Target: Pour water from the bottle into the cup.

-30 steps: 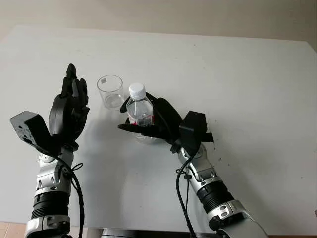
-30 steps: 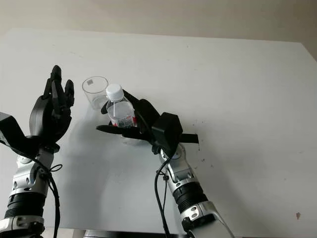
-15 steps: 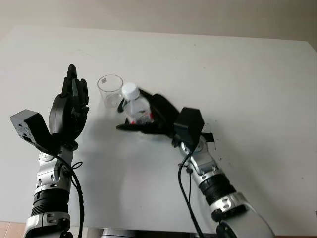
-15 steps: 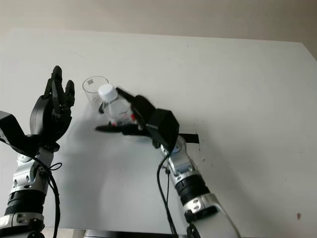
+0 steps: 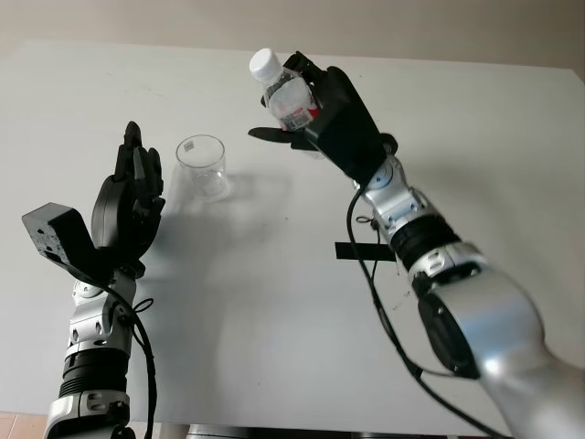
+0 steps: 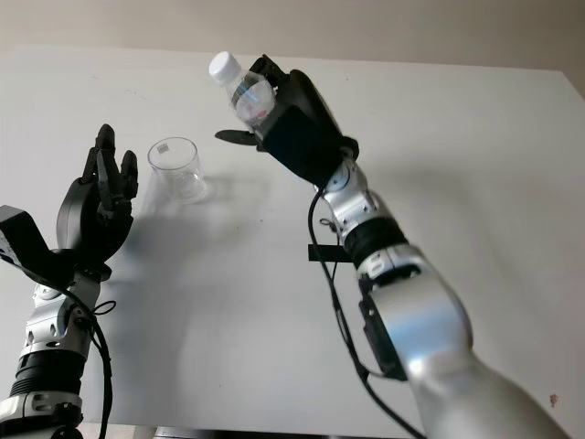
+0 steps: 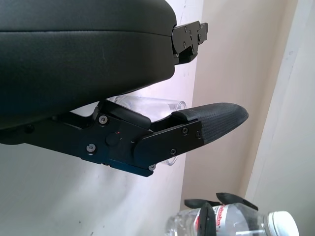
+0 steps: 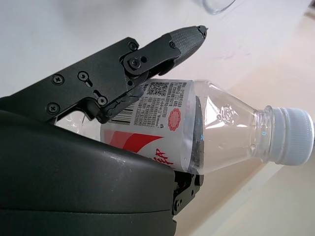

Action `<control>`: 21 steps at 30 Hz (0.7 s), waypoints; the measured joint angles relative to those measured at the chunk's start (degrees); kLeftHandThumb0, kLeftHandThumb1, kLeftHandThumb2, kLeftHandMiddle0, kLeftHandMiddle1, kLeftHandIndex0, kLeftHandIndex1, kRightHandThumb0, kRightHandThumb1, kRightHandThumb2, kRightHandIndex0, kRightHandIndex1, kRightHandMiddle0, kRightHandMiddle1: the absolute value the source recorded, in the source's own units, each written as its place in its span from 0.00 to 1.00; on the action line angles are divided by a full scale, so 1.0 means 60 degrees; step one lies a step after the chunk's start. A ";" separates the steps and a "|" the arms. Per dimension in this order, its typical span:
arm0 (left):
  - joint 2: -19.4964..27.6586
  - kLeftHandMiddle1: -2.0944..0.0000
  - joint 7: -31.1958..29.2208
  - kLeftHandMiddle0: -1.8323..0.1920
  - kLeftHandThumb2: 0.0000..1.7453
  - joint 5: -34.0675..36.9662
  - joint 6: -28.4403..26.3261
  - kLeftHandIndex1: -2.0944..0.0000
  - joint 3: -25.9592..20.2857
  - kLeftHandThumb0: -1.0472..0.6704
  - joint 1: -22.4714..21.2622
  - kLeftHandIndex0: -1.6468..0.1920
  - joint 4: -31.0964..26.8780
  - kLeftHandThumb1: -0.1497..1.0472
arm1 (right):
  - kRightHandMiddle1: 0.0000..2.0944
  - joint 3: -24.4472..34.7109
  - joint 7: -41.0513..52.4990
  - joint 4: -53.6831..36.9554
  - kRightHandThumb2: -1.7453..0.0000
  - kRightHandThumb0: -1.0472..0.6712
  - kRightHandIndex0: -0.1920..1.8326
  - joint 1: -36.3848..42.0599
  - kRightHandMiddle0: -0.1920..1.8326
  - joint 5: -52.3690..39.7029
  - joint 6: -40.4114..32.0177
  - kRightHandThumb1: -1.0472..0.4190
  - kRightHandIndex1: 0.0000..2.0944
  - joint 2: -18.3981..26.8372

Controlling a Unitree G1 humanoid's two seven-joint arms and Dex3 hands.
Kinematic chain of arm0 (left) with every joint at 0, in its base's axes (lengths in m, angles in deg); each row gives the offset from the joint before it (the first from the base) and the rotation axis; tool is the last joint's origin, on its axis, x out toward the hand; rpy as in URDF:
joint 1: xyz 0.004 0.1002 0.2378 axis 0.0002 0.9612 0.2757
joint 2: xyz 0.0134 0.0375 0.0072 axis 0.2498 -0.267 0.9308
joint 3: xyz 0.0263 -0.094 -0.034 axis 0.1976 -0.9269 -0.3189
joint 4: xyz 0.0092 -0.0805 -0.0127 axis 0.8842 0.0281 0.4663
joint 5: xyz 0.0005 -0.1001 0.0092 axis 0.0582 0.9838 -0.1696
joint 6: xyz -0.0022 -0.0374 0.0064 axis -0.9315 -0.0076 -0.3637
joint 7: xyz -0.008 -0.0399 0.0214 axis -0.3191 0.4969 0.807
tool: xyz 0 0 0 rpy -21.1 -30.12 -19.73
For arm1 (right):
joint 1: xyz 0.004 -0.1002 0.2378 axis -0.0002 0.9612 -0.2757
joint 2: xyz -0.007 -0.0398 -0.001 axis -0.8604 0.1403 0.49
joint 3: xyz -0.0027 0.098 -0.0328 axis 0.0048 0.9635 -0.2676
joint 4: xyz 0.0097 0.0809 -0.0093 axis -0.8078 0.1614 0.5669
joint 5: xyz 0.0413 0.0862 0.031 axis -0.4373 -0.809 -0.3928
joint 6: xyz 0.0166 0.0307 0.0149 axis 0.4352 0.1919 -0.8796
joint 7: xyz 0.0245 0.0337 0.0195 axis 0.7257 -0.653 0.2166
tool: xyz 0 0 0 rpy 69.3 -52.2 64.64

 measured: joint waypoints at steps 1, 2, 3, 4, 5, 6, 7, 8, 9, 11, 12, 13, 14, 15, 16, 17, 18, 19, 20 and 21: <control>0.0004 1.00 0.0028 1.00 0.41 -0.0075 0.0036 1.00 0.0014 0.18 -0.0022 1.00 0.0021 1.00 | 1.00 -0.0078 -0.0110 0.0101 0.89 0.51 0.65 -0.0123 0.66 0.0126 -0.0066 0.01 1.00 0.0031; 0.0013 1.00 0.0057 1.00 0.40 -0.0157 0.0086 1.00 0.0025 0.18 -0.0065 1.00 0.0057 1.00 | 1.00 -0.0192 -0.0177 0.0229 0.89 0.51 0.65 -0.0262 0.66 0.0261 -0.0183 0.01 1.00 0.0048; 0.0028 1.00 0.0065 1.00 0.40 -0.0222 0.0136 1.00 0.0042 0.17 -0.0133 1.00 0.0114 1.00 | 1.00 -0.0306 -0.0223 0.0351 0.89 0.51 0.65 -0.0374 0.66 0.0391 -0.0318 0.01 1.00 0.0051; 0.0049 1.00 0.0064 1.00 0.40 -0.0256 0.0187 1.00 0.0062 0.17 -0.0202 1.00 0.0166 1.00 | 1.00 -0.0427 -0.0269 0.0440 0.90 0.51 0.66 -0.0448 0.64 0.0559 -0.0445 0.01 1.00 0.0051; 0.0084 1.00 0.0061 1.00 0.40 -0.0288 0.0228 1.00 0.0076 0.17 -0.0277 1.00 0.0224 1.00 | 1.00 -0.0654 -0.0357 0.0549 0.91 0.51 0.66 -0.0533 0.61 0.0824 -0.0558 0.01 1.00 0.0055; 0.0134 1.00 0.0062 1.00 0.40 -0.0315 0.0258 1.00 0.0086 0.17 -0.0342 1.00 0.0276 1.00 | 1.00 -0.0916 -0.0455 0.0628 0.92 0.50 0.66 -0.0595 0.59 0.1130 -0.0634 0.01 1.00 0.0055; 0.0185 1.00 0.0066 1.00 0.40 -0.0338 0.0290 1.00 0.0092 0.17 -0.0400 1.00 0.0323 1.00 | 1.00 -0.1206 -0.0567 0.0678 0.92 0.50 0.65 -0.0651 0.56 0.1467 -0.0713 0.00 1.00 0.0055; 0.0213 1.00 0.0077 1.00 0.40 -0.0373 0.0309 1.00 0.0093 0.17 -0.0439 1.00 0.0343 1.00 | 1.00 -0.1485 -0.0661 0.0725 0.92 0.51 0.63 -0.0707 0.50 0.1775 -0.0784 0.00 1.00 0.0055; 0.0219 1.00 0.0079 1.00 0.40 -0.0398 0.0316 1.00 0.0095 0.18 -0.0474 1.00 0.0358 1.00 | 1.00 -0.1746 -0.0734 0.0778 0.92 0.51 0.61 -0.0765 0.46 0.2042 -0.0843 0.00 1.00 0.0054; 0.0220 1.00 0.0077 1.00 0.40 -0.0404 0.0325 1.00 0.0106 0.18 -0.0518 1.00 0.0376 1.00 | 1.00 -0.2090 -0.0842 0.0830 0.93 0.52 0.57 -0.0829 0.38 0.2381 -0.0877 0.00 1.00 0.0047; 0.0220 1.00 0.0077 1.00 0.40 -0.0401 0.0325 1.00 0.0105 0.18 -0.0528 1.00 0.0380 1.00 | 1.00 -0.2228 -0.0886 0.0855 0.93 0.52 0.54 -0.0860 0.34 0.2519 -0.0885 0.00 1.00 0.0045; 0.0219 1.00 0.0077 1.00 0.39 -0.0400 0.0325 1.00 0.0105 0.18 -0.0531 1.00 0.0380 1.00 | 1.00 -0.2340 -0.0912 0.0880 0.93 0.52 0.53 -0.0890 0.32 0.2622 -0.0897 0.00 1.00 0.0037; 0.0218 1.00 0.0080 1.00 0.39 -0.0399 0.0325 1.00 0.0105 0.18 -0.0531 1.00 0.0380 1.00 | 1.00 -0.2447 -0.0950 0.0907 0.93 0.52 0.52 -0.0917 0.31 0.2719 -0.0905 0.00 1.00 0.0031; 0.0216 1.00 0.0089 1.00 0.39 -0.0399 0.0325 1.00 0.0105 0.18 -0.0531 1.00 0.0380 1.00 | 1.00 -0.2555 -0.1012 0.0949 0.93 0.51 0.52 -0.0938 0.30 0.2825 -0.0911 0.00 1.00 0.0020; 0.0214 1.00 0.0117 1.00 0.39 -0.0399 0.0325 1.00 0.0105 0.18 -0.0531 1.00 0.0380 1.00 | 1.00 -0.2637 -0.1079 0.0995 0.93 0.51 0.51 -0.0947 0.30 0.2910 -0.0914 0.00 1.00 -0.0002; 0.0206 1.00 0.0150 1.00 0.39 -0.0398 0.0325 1.00 0.0103 0.18 -0.0531 1.00 0.0379 1.00 | 1.00 -0.2730 -0.1153 0.1034 0.93 0.50 0.51 -0.0950 0.29 0.2993 -0.0917 0.00 1.00 -0.0021; 0.0202 1.00 0.0179 1.00 0.40 -0.0398 0.0325 1.00 0.0102 0.18 -0.0531 1.00 0.0379 1.00 | 1.00 -0.2837 -0.1218 0.1061 0.92 0.50 0.51 -0.0952 0.29 0.3095 -0.0919 0.00 1.00 -0.0034; 0.0200 1.00 0.0206 1.00 0.40 -0.0398 0.0325 1.00 0.0103 0.18 -0.0531 1.00 0.0378 1.00 | 1.00 -0.2939 -0.1246 0.1074 0.90 0.50 0.51 -0.0962 0.28 0.3200 -0.0938 0.00 1.00 -0.0057; 0.0198 1.00 0.0223 1.00 0.40 -0.0398 0.0324 1.00 0.0103 0.18 -0.0531 1.00 0.0375 1.00 | 1.00 -0.3026 -0.1251 0.1095 0.90 0.49 0.50 -0.0980 0.26 0.3293 -0.0973 0.00 1.00 -0.0092; 0.0194 1.00 0.0241 1.00 0.40 -0.0398 0.0323 1.00 0.0105 0.18 -0.0529 1.00 0.0363 1.00 | 1.00 -0.3123 -0.1256 0.1126 0.90 0.49 0.49 -0.1005 0.23 0.3374 -0.1024 0.00 1.00 -0.0148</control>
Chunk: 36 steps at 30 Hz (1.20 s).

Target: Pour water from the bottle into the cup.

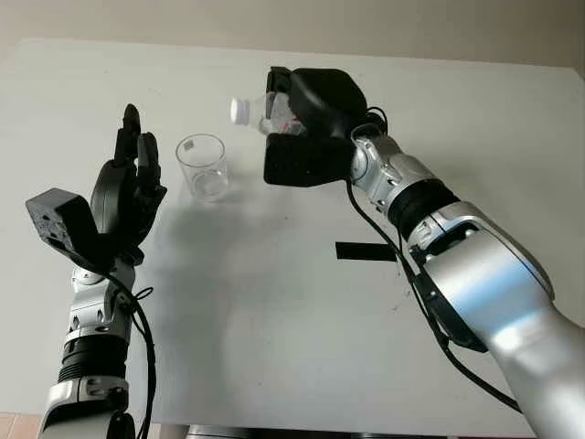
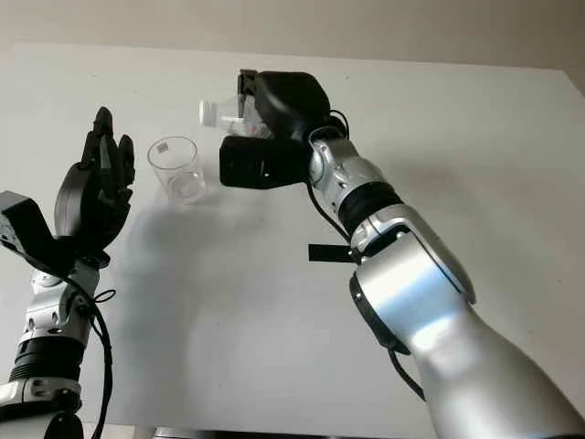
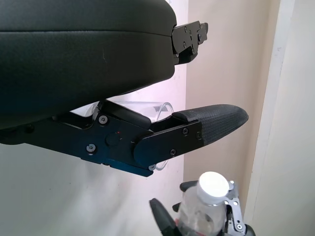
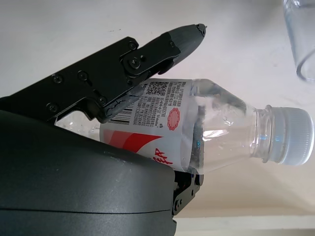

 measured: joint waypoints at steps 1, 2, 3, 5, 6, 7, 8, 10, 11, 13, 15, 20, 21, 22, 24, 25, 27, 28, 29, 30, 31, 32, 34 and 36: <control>-0.0012 1.00 0.0010 1.00 0.40 0.0000 -0.0003 1.00 0.0000 0.18 0.0000 1.00 -0.0018 1.00 | 1.00 -0.0085 -0.0001 0.0030 0.91 0.49 0.48 -0.0019 0.22 0.0073 -0.0035 0.00 1.00 -0.0053; -0.0023 1.00 0.0025 1.00 0.40 0.0000 -0.0005 1.00 0.0001 0.18 0.0002 1.00 -0.0032 1.00 | 1.00 -0.0160 -0.0001 0.0049 0.90 0.49 0.47 -0.0031 0.22 0.0133 -0.0075 0.00 1.00 -0.0115; -0.0031 1.00 0.0036 1.00 0.41 0.0000 -0.0005 1.00 0.0005 0.19 0.0006 1.00 -0.0047 1.00 | 1.00 -0.0219 -0.0002 0.0062 0.91 0.48 0.47 -0.0039 0.20 0.0182 -0.0112 0.00 1.00 -0.0176; -0.0039 1.00 0.0045 1.00 0.41 0.0000 -0.0007 1.00 0.0017 0.19 0.0035 1.00 -0.0127 1.00 | 1.00 -0.0296 -0.0001 0.0101 0.94 0.47 0.45 -0.0059 0.16 0.0235 -0.0204 0.00 1.00 -0.0304; -0.0041 1.00 0.0051 1.00 0.41 0.0000 -0.0009 1.00 0.0018 0.19 0.0061 1.00 -0.0177 1.00 | 1.00 -0.0325 -0.0001 0.0121 0.94 0.47 0.45 -0.0071 0.16 0.0251 -0.0247 0.00 1.00 -0.0367; -0.0041 1.00 0.0052 1.00 0.41 0.0002 -0.0016 1.00 0.0018 0.19 0.0077 1.00 -0.0202 1.00 | 1.00 -0.0370 -0.0002 0.0132 0.93 0.47 0.46 -0.0087 0.17 0.0276 -0.0267 0.00 1.00 -0.0416; -0.0042 1.00 0.0047 1.00 0.40 0.0007 -0.0024 1.00 0.0018 0.19 0.0093 1.00 -0.0211 1.00 | 1.00 -0.0426 -0.0013 0.0135 0.93 0.47 0.46 -0.0100 0.18 0.0310 -0.0276 0.00 1.00 -0.0464; -0.0051 1.00 0.0034 1.00 0.40 0.0011 -0.0049 1.00 0.0018 0.18 0.0144 1.00 -0.0245 1.00 | 1.00 -0.0518 -0.0045 0.0143 0.91 0.47 0.47 -0.0119 0.19 0.0347 -0.0297 0.00 1.00 -0.0555; -0.0055 1.00 0.0026 1.00 0.39 0.0012 -0.0062 1.00 0.0020 0.17 0.0167 1.00 -0.0255 1.00 | 1.00 -0.0549 -0.0051 0.0153 0.91 0.47 0.48 -0.0140 0.19 0.0359 -0.0322 0.00 1.00 -0.0599; -0.0080 1.00 0.0026 1.00 0.38 0.0015 -0.0123 1.00 0.0025 0.17 0.0197 1.00 -0.0280 1.00 | 1.00 -0.0569 -0.0051 0.0227 0.90 0.45 0.45 -0.0244 0.18 0.0360 -0.0376 0.00 1.00 -0.0701; -0.0145 1.00 0.0034 1.00 0.38 0.0019 -0.0224 1.00 0.0036 0.17 0.0221 1.00 -0.0327 1.00 | 1.00 -0.0590 -0.0051 0.0257 0.91 0.45 0.44 -0.0395 0.19 0.0364 -0.0406 0.00 1.00 -0.0783; -0.0248 1.00 0.0046 1.00 0.41 0.0018 -0.0260 1.00 0.0080 0.18 0.0260 1.00 -0.0366 1.00 | 0.98 -0.0954 -0.0199 0.0294 0.96 0.43 0.31 -0.0867 0.11 0.0756 -0.0574 0.02 1.00 -0.0938; -0.0263 1.00 0.0067 1.00 0.41 0.0015 -0.0244 1.00 0.0085 0.19 0.0267 1.00 -0.0366 1.00 | 0.96 -0.1121 -0.0250 0.0307 0.97 0.43 0.30 -0.0940 0.10 0.0951 -0.0612 0.02 1.00 -0.0943; -0.0282 1.00 0.0092 1.00 0.41 0.0014 -0.0234 1.00 0.0086 0.18 0.0274 1.00 -0.0366 1.00 | 0.93 -0.1260 -0.0274 0.0312 0.97 0.43 0.31 -0.1009 0.10 0.1095 -0.0633 0.02 1.00 -0.0944; -0.0330 1.00 0.0126 1.00 0.41 0.0014 -0.0230 1.00 0.0087 0.18 0.0296 1.00 -0.0366 1.00 | 0.89 -0.1535 -0.0473 0.0316 0.97 0.42 0.39 -0.1135 0.15 0.1408 -0.0655 0.04 1.00 -0.0947; -0.0341 1.00 0.0128 1.00 0.40 0.0018 -0.0230 1.00 0.0087 0.18 0.0312 1.00 -0.0366 1.00 | 0.86 -0.1700 -0.0653 0.0317 0.97 0.41 0.43 -0.1181 0.18 0.1590 -0.0674 0.05 1.00 -0.0943; -0.0354 1.00 0.0128 1.00 0.40 0.0020 -0.0230 1.00 0.0085 0.17 0.0319 1.00 -0.0365 1.00 | 0.85 -0.2013 -0.0917 0.0320 0.97 0.40 0.45 -0.1240 0.19 0.1927 -0.0701 0.05 1.00 -0.0931; -0.0357 1.00 0.0127 1.00 0.41 0.0021 -0.0222 1.00 0.0084 0.18 0.0319 1.00 -0.0365 1.00 | 0.84 -0.2171 -0.0991 0.0323 0.97 0.40 0.46 -0.1262 0.19 0.2114 -0.0713 0.04 1.00 -0.0925; -0.0361 1.00 0.0123 1.00 0.41 0.0021 -0.0203 1.00 0.0084 0.18 0.0319 1.00 -0.0363 1.00 | 0.83 -0.2323 -0.1021 0.0328 0.97 0.40 0.46 -0.1280 0.19 0.2252 -0.0722 0.05 1.00 -0.0919; -0.0369 1.00 0.0119 1.00 0.41 0.0021 -0.0177 1.00 0.0083 0.18 0.0319 1.00 -0.0357 1.00 | 0.83 -0.2481 -0.1049 0.0332 0.97 0.40 0.45 -0.1300 0.18 0.2405 -0.0730 0.05 1.00 -0.0908; -0.0374 1.00 0.0117 1.00 0.41 0.0022 -0.0160 1.00 0.0082 0.18 0.0319 1.00 -0.0356 1.00 | 0.83 -0.2626 -0.1087 0.0343 0.97 0.40 0.45 -0.1328 0.18 0.2548 -0.0738 0.05 1.00 -0.0896; -0.0383 1.00 0.0116 1.00 0.41 0.0027 -0.0157 1.00 0.0080 0.18 0.0319 1.00 -0.0354 1.00 | 0.84 -0.2767 -0.1128 0.0350 0.97 0.39 0.47 -0.1357 0.19 0.2668 -0.0740 0.05 1.00 -0.0877; -0.0404 1.00 0.0120 1.00 0.40 0.0052 -0.0156 1.00 0.0070 0.18 0.0319 1.00 -0.0350 1.00 | 0.86 -0.3005 -0.1275 0.0354 0.97 0.38 0.50 -0.1423 0.19 0.2911 -0.0745 0.05 1.00 -0.0818; -0.0407 1.00 0.0119 1.00 0.40 0.0085 -0.0138 1.00 0.0067 0.18 0.0319 1.00 -0.0346 1.00 | 0.86 -0.3245 -0.1401 0.0356 0.97 0.37 0.51 -0.1492 0.18 0.3166 -0.0746 0.05 1.00 -0.0751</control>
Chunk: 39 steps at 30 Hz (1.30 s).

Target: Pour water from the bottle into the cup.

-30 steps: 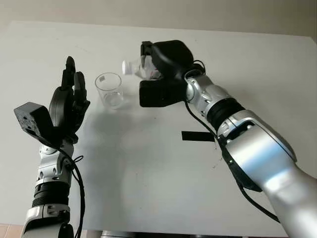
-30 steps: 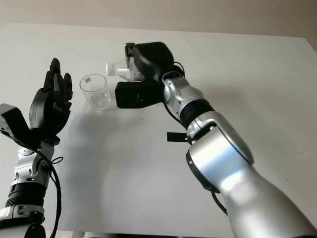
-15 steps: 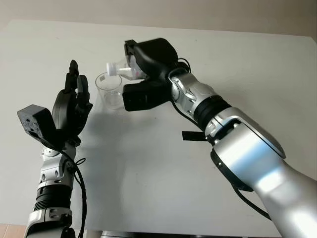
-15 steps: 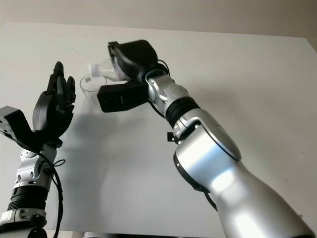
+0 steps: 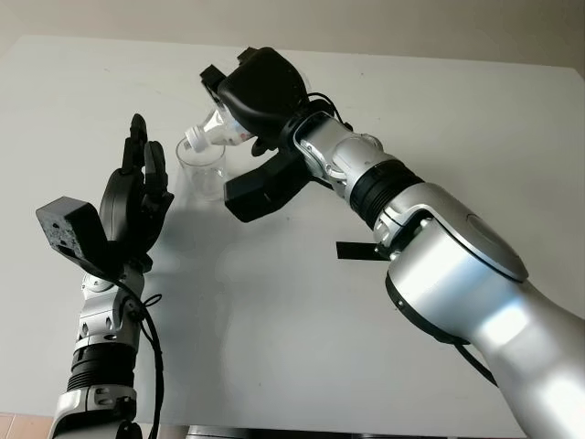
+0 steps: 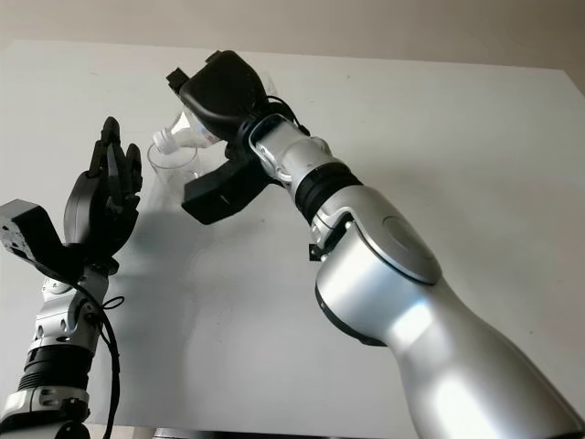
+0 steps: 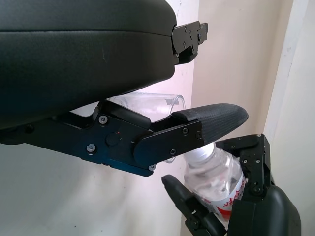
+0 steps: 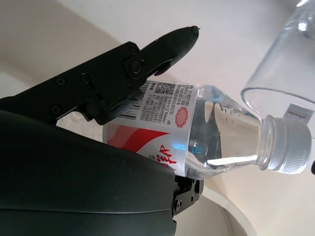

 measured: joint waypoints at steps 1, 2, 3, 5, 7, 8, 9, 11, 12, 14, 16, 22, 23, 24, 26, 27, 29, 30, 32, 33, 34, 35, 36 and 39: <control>0.0000 1.00 -0.0002 1.00 0.40 0.0013 0.0016 1.00 -0.0006 0.18 0.0000 1.00 0.0006 1.00 | 0.86 -0.0074 -0.0022 0.0003 0.97 0.37 0.51 -0.0023 0.18 0.0086 0.0000 0.05 1.00 0.0027; 0.0001 1.00 -0.0006 1.00 0.40 0.0022 0.0027 1.00 -0.0016 0.18 0.0000 1.00 0.0016 1.00 | 0.86 -0.0148 -0.0043 0.0005 0.97 0.37 0.51 -0.0036 0.18 0.0125 0.0000 0.05 1.00 0.0048; 0.0001 1.00 -0.0012 1.00 0.40 0.0034 0.0032 1.00 -0.0022 0.18 0.0000 1.00 0.0021 1.00 | 0.86 -0.0204 -0.0059 0.0007 0.97 0.37 0.50 -0.0039 0.18 0.0177 0.0000 0.05 1.00 0.0064; 0.0001 1.00 -0.0022 1.00 0.40 0.0049 0.0034 1.00 -0.0032 0.17 0.0000 1.00 0.0026 1.00 | 0.84 -0.0363 -0.0066 0.0018 0.97 0.38 0.48 -0.0048 0.18 0.0333 0.0000 0.05 1.00 0.0085; 0.0001 1.00 -0.0023 1.00 0.40 0.0054 0.0035 1.00 -0.0035 0.17 0.0000 1.00 0.0026 1.00 | 0.83 -0.0547 -0.0122 0.0043 0.97 0.37 0.48 -0.0056 0.19 0.0513 0.0000 0.05 1.00 0.0101; 0.0001 1.00 -0.0023 1.00 0.40 0.0054 0.0034 1.00 -0.0035 0.17 0.0000 1.00 0.0026 1.00 | 0.82 -0.0627 -0.0151 0.0045 0.97 0.37 0.47 -0.0078 0.19 0.0590 -0.0001 0.05 1.00 0.0107; 0.0001 1.00 -0.0022 1.00 0.40 0.0054 0.0034 1.00 -0.0034 0.17 0.0000 1.00 0.0026 1.00 | 0.82 -0.0706 -0.0156 0.0046 0.97 0.37 0.47 -0.0118 0.19 0.0663 -0.0003 0.05 1.00 0.0108; 0.0001 1.00 -0.0020 1.00 0.40 0.0053 0.0034 1.00 -0.0034 0.17 0.0000 1.00 0.0026 1.00 | 0.83 -0.0797 -0.0166 0.0047 0.97 0.36 0.47 -0.0183 0.20 0.0756 -0.0018 0.05 1.00 0.0108; 0.0001 1.00 -0.0017 1.00 0.40 0.0053 0.0034 1.00 -0.0035 0.17 0.0000 1.00 0.0026 1.00 | 0.84 -0.0827 -0.0196 0.0052 0.97 0.36 0.47 -0.0193 0.21 0.0791 -0.0030 0.05 1.00 0.0108; 0.0001 1.00 -0.0016 1.00 0.40 0.0053 0.0034 1.00 -0.0035 0.17 0.0000 1.00 0.0028 1.00 | 0.88 -0.0861 -0.0308 0.0061 0.97 0.36 0.48 -0.0196 0.21 0.0807 -0.0033 0.05 1.00 0.0107; 0.0001 1.00 -0.0017 1.00 0.39 0.0051 0.0035 1.00 -0.0035 0.17 0.0000 1.00 0.0044 1.00 | 0.90 -0.0866 -0.0391 0.0066 0.97 0.36 0.48 -0.0196 0.19 0.0804 -0.0033 0.04 1.00 0.0107; 0.0008 1.00 -0.0016 1.00 0.39 0.0046 0.0143 1.00 -0.0040 0.17 -0.0001 1.00 0.0144 1.00 | 0.85 -0.0575 -0.0487 0.0071 0.97 0.37 0.49 -0.0192 0.19 0.0417 -0.0010 0.05 1.00 0.0099; 0.0012 1.00 -0.0017 1.00 0.39 0.0046 0.0153 1.00 -0.0040 0.17 -0.0001 1.00 0.0150 1.00 | 0.84 -0.0431 -0.0491 0.0071 0.97 0.37 0.49 -0.0188 0.20 0.0253 -0.0001 0.06 1.00 0.0091; 0.0014 1.00 -0.0017 1.00 0.39 0.0049 0.0165 1.00 -0.0042 0.17 -0.0001 1.00 0.0152 1.00 | 0.82 -0.0205 -0.0475 0.0071 0.97 0.37 0.49 -0.0179 0.20 0.0007 0.0003 0.06 1.00 0.0064; 0.0014 1.00 -0.0016 1.00 0.39 0.0050 0.0181 1.00 -0.0042 0.17 -0.0001 1.00 0.0156 1.00 | 0.80 0.0300 -0.0408 0.0069 0.97 0.39 0.48 -0.0157 0.21 -0.0566 0.0023 0.07 1.00 -0.0013; 0.0014 1.00 -0.0015 1.00 0.38 0.0049 0.0183 1.00 -0.0042 0.17 -0.0001 1.00 0.0156 1.00 | 0.79 0.0602 -0.0398 0.0069 0.97 0.40 0.48 -0.0134 0.22 -0.0910 0.0051 0.07 1.00 -0.0061; 0.0017 1.00 -0.0013 1.00 0.38 0.0046 0.0183 1.00 -0.0042 0.16 -0.0001 1.00 0.0158 1.00 | 0.78 0.1251 -0.0384 0.0061 0.97 0.42 0.47 -0.0076 0.22 -0.1626 0.0233 0.06 1.00 -0.0143; 0.0020 1.00 -0.0013 1.00 0.38 0.0047 0.0183 1.00 -0.0042 0.17 -0.0001 1.00 0.0158 1.00 | 0.80 0.1588 -0.0390 0.0051 0.97 0.43 0.48 -0.0042 0.21 -0.1988 0.0357 0.05 1.00 -0.0184; 0.0029 1.00 -0.0016 1.00 0.39 0.0049 0.0182 1.00 -0.0043 0.17 -0.0001 1.00 0.0157 1.00 | 0.92 0.2149 -0.0445 0.0028 0.95 0.46 0.51 0.0012 0.20 -0.2578 0.0590 0.02 1.00 -0.0243; 0.0043 1.00 -0.0016 1.00 0.39 0.0050 0.0181 1.00 -0.0043 0.17 -0.0001 1.00 0.0155 1.00 | 0.96 0.2468 -0.0498 0.0007 0.93 0.47 0.54 0.0034 0.22 -0.2905 0.0721 0.01 1.00 -0.0280; 0.0063 1.00 -0.0015 1.00 0.39 0.0048 0.0178 1.00 -0.0043 0.17 -0.0001 1.00 0.0149 1.00 | 0.98 0.2801 -0.0517 -0.0040 0.90 0.47 0.58 0.0043 0.26 -0.3262 0.0859 0.01 1.00 -0.0323; 0.0084 1.00 -0.0014 1.00 0.39 0.0046 0.0178 1.00 -0.0043 0.17 -0.0001 1.00 0.0145 1.00 | 0.99 0.3176 -0.0505 -0.0078 0.86 0.47 0.63 0.0043 0.33 -0.3652 0.0978 0.00 1.00 -0.0349; 0.0107 1.00 -0.0011 1.00 0.39 0.0046 0.0178 1.00 -0.0046 0.17 -0.0001 1.00 0.0141 1.00 | 1.00 0.3517 -0.0455 -0.0120 0.85 0.47 0.67 0.0043 0.40 -0.4005 0.1070 0.00 1.00 -0.0365; 0.0173 1.00 -0.0022 1.00 0.39 0.0054 0.0179 1.00 -0.0067 0.17 -0.0001 1.00 0.0136 1.00 | 1.00 0.4417 -0.0211 -0.0240 0.80 0.48 0.74 0.0052 0.57 -0.4950 0.1255 0.04 1.00 -0.0377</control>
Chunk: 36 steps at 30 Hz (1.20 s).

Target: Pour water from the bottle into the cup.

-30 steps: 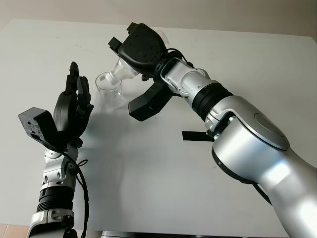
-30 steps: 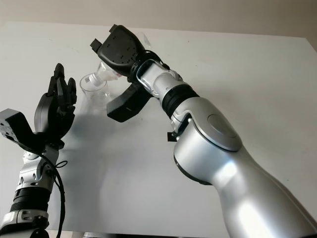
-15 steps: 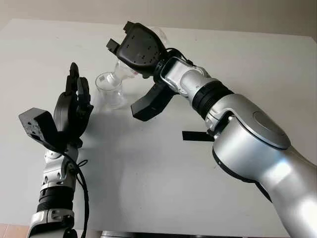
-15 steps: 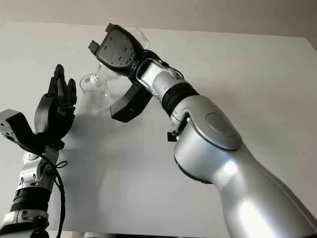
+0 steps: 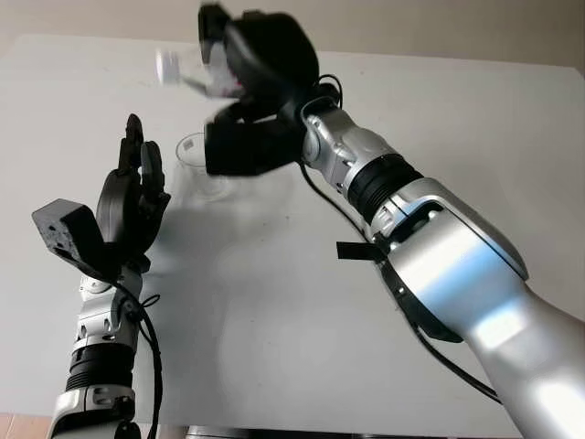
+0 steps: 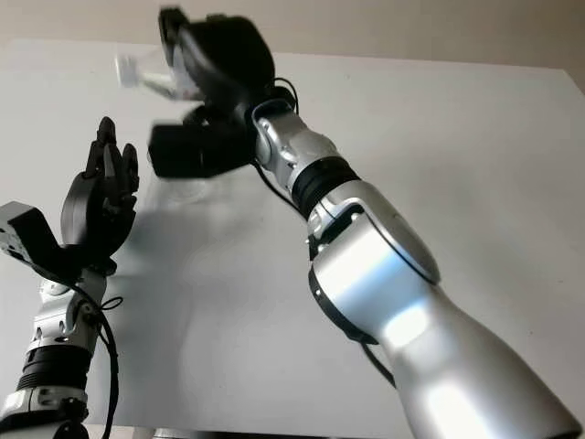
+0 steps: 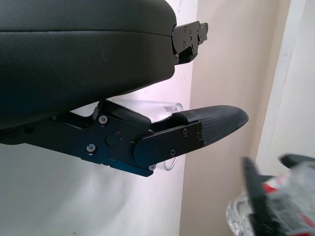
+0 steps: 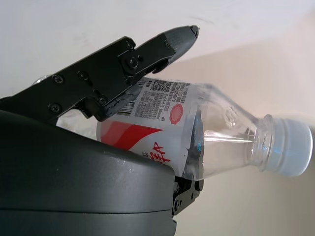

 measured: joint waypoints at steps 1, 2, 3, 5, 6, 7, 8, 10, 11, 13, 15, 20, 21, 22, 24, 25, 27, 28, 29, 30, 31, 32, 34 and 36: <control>0.0009 1.00 -0.0001 1.00 0.39 0.0009 0.0000 1.00 -0.0013 0.18 0.0000 1.00 -0.0003 1.00 | 1.00 0.0245 0.0057 -0.0048 0.80 0.48 0.75 0.0016 0.58 -0.0249 0.0096 0.05 1.00 0.0004; 0.0014 1.00 -0.0005 1.00 0.39 0.0030 0.0001 1.00 -0.0021 0.18 0.0000 1.00 -0.0009 1.00 | 1.00 0.0478 0.0124 -0.0115 0.83 0.48 0.74 0.0054 0.57 -0.0478 0.0231 0.04 1.00 0.0010; 0.0014 1.00 -0.0016 1.00 0.39 0.0048 0.0004 1.00 -0.0024 0.18 0.0000 1.00 -0.0012 1.00 | 1.00 0.0747 0.0187 -0.0219 0.88 0.48 0.74 0.0144 0.58 -0.0763 0.0423 0.02 1.00 0.0011; 0.0015 1.00 -0.0034 1.00 0.39 0.0057 0.0013 1.00 -0.0028 0.18 0.0000 1.00 -0.0015 1.00 | 1.00 0.1205 0.0375 -0.0428 0.90 0.49 0.73 0.0391 0.65 -0.1271 0.0776 0.01 1.00 0.0018; 0.0018 1.00 -0.0041 1.00 0.39 0.0058 0.0017 1.00 -0.0034 0.18 0.0000 1.00 -0.0015 1.00 | 1.00 0.1415 0.0499 -0.0547 0.90 0.49 0.73 0.0566 0.69 -0.1500 0.0950 0.01 1.00 0.0029; 0.0022 1.00 -0.0060 1.00 0.39 0.0061 0.0021 1.00 -0.0039 0.18 0.0000 1.00 -0.0015 1.00 | 1.00 0.1591 0.0646 -0.0679 0.90 0.49 0.73 0.0770 0.71 -0.1714 0.1110 0.01 1.00 0.0057; 0.0026 1.00 -0.0080 1.00 0.39 0.0064 0.0022 1.00 -0.0040 0.18 0.0000 1.00 -0.0016 1.00 | 1.00 0.1740 0.0783 -0.0815 0.89 0.49 0.74 0.0997 0.72 -0.1881 0.1263 0.01 1.00 0.0113; 0.0037 1.00 -0.0107 1.00 0.39 0.0069 0.0022 1.00 -0.0057 0.18 0.0000 1.00 -0.0016 1.00 | 1.00 0.1980 0.1074 -0.1054 0.88 0.49 0.76 0.1451 0.75 -0.2163 0.1561 0.01 1.00 0.0263; 0.0041 1.00 -0.0125 1.00 0.39 0.0073 0.0023 1.00 -0.0076 0.18 0.0000 1.00 -0.0016 1.00 | 1.00 0.2120 0.1304 -0.1241 0.88 0.48 0.76 0.1717 0.76 -0.2345 0.1678 0.02 1.00 0.0355; 0.0044 1.00 -0.0137 1.00 0.39 0.0074 0.0028 1.00 -0.0090 0.18 0.0000 1.00 -0.0016 1.00 | 1.00 0.2451 0.1922 -0.1671 0.88 0.48 0.77 0.2281 0.77 -0.2805 0.1808 0.01 1.00 0.0558; 0.0041 1.00 -0.0145 1.00 0.40 0.0077 0.0035 1.00 -0.0095 0.18 -0.0001 1.00 -0.0015 1.00 | 1.00 0.2757 0.2614 -0.2219 0.88 0.48 0.76 0.2916 0.77 -0.3245 0.1880 0.01 1.00 0.0796; 0.0062 1.00 -0.0217 1.00 0.40 0.0089 0.0031 1.00 -0.0111 0.19 -0.0010 1.00 -0.0001 1.00 | 1.00 0.3494 0.4661 -0.4581 0.86 0.51 0.64 0.5126 0.61 -0.4597 0.1305 0.00 1.00 0.1391; 0.0076 1.00 -0.0249 1.00 0.40 0.0095 0.0029 1.00 -0.0112 0.19 -0.0011 1.00 0.0001 1.00 | 1.00 0.3613 0.5019 -0.5211 0.86 0.51 0.63 0.5664 0.57 -0.4868 0.1055 0.00 1.00 0.1491; 0.0099 1.00 -0.0262 1.00 0.40 0.0099 0.0027 1.00 -0.0114 0.19 -0.0013 1.00 0.0000 1.00 | 1.00 0.3715 0.5300 -0.5813 0.86 0.51 0.62 0.6179 0.52 -0.5101 0.0762 0.00 1.00 0.1575; 0.0152 1.00 -0.0268 1.00 0.40 0.0098 0.0022 1.00 -0.0113 0.19 -0.0014 1.00 -0.0005 1.00 | 1.00 0.3928 0.5754 -0.7041 0.86 0.51 0.59 0.7184 0.43 -0.5517 -0.0008 0.00 1.00 0.1743; 0.0200 1.00 -0.0271 1.00 0.40 0.0098 0.0017 1.00 -0.0114 0.18 -0.0014 1.00 -0.0007 1.00 | 1.00 0.4053 0.5920 -0.7692 0.86 0.51 0.58 0.7661 0.40 -0.5729 -0.0431 0.00 1.00 0.1798; 0.0267 1.00 -0.0290 1.00 0.40 0.0110 -0.0039 1.00 -0.0116 0.18 -0.0029 1.00 -0.0029 1.00 | 1.00 0.4305 0.6112 -0.8785 0.85 0.51 0.56 0.8450 0.37 -0.6124 -0.1222 0.00 1.00 0.1852; 0.0277 1.00 -0.0294 1.00 0.40 0.0126 -0.0069 1.00 -0.0116 0.18 -0.0035 1.00 -0.0038 1.00 | 1.00 0.4421 0.6157 -0.9278 0.85 0.50 0.55 0.8767 0.36 -0.6276 -0.1609 0.00 1.00 0.1885; 0.0273 1.00 -0.0297 1.00 0.39 0.0133 -0.0077 1.00 -0.0109 0.17 -0.0046 1.00 -0.0038 1.00 | 1.00 0.4549 0.6223 -0.9745 0.85 0.50 0.51 0.9061 0.32 -0.6456 -0.2013 0.00 1.00 0.1918; 0.0268 1.00 -0.0300 1.00 0.39 0.0135 -0.0076 1.00 -0.0099 0.18 -0.0055 1.00 -0.0036 1.00 | 1.00 0.4683 0.6300 -1.0243 0.85 0.50 0.47 0.9390 0.29 -0.6666 -0.2412 0.00 1.00 0.1944; 0.0264 1.00 -0.0298 1.00 0.40 0.0134 -0.0073 1.00 -0.0095 0.18 -0.0067 1.00 -0.0029 1.00 | 1.00 0.4804 0.6366 -1.0699 0.85 0.50 0.43 0.9712 0.26 -0.6836 -0.2741 0.00 1.00 0.1974; 0.0264 1.00 -0.0296 1.00 0.40 0.0128 -0.0067 1.00 -0.0093 0.18 -0.0074 1.00 -0.0020 1.00 | 1.00 0.4892 0.6405 -1.1087 0.85 0.49 0.42 0.9999 0.24 -0.6984 -0.3063 0.00 1.00 0.1999; 0.0265 1.00 -0.0288 1.00 0.41 0.0055 -0.0064 1.00 -0.0069 0.18 -0.0083 1.00 0.0000 1.00 | 1.00 0.5047 0.6411 -1.1819 0.86 0.49 0.41 1.0564 0.23 -0.7227 -0.3732 0.00 1.00 0.2005; 0.0267 1.00 -0.0287 1.00 0.41 0.0039 -0.0073 1.00 -0.0026 0.18 -0.0092 1.00 0.0005 1.00 | 1.00 0.5125 0.6380 -1.2401 0.86 0.48 0.41 1.0988 0.23 -0.7448 -0.4309 0.00 1.00 0.1985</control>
